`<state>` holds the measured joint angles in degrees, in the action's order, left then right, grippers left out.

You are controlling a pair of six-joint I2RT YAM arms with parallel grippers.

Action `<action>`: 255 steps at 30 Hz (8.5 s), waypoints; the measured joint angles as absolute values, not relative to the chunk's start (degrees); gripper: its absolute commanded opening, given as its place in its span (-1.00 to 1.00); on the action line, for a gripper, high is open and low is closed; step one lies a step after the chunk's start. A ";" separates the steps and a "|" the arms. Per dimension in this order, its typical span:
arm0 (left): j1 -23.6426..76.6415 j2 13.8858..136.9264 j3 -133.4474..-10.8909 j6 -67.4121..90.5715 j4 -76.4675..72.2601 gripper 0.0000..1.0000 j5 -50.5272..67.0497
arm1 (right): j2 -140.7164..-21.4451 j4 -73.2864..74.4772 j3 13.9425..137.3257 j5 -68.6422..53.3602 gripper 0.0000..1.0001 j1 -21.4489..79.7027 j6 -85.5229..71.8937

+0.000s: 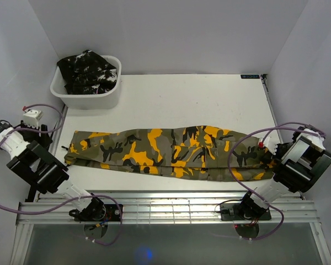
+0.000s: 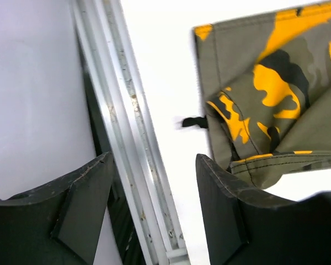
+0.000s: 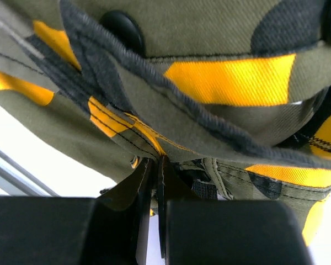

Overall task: Fold and stack the trousers
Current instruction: Fold the trousers

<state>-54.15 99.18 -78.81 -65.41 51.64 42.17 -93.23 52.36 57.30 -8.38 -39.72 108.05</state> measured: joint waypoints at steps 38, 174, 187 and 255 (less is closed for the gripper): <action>-28.56 94.78 -70.43 -34.61 42.50 0.01 19.59 | -87.94 45.28 58.89 3.31 -0.85 -31.79 102.26; -46.06 91.81 -52.38 -28.80 46.28 0.29 31.92 | -86.65 43.97 55.40 0.47 -0.85 -30.68 99.79; -50.30 93.56 -52.49 -24.12 43.59 0.30 32.16 | -86.76 45.01 57.49 0.21 -0.85 -30.96 99.81; -38.87 91.39 -68.86 -62.76 66.22 0.15 35.07 | -67.42 33.76 33.74 -6.57 -0.83 24.40 64.14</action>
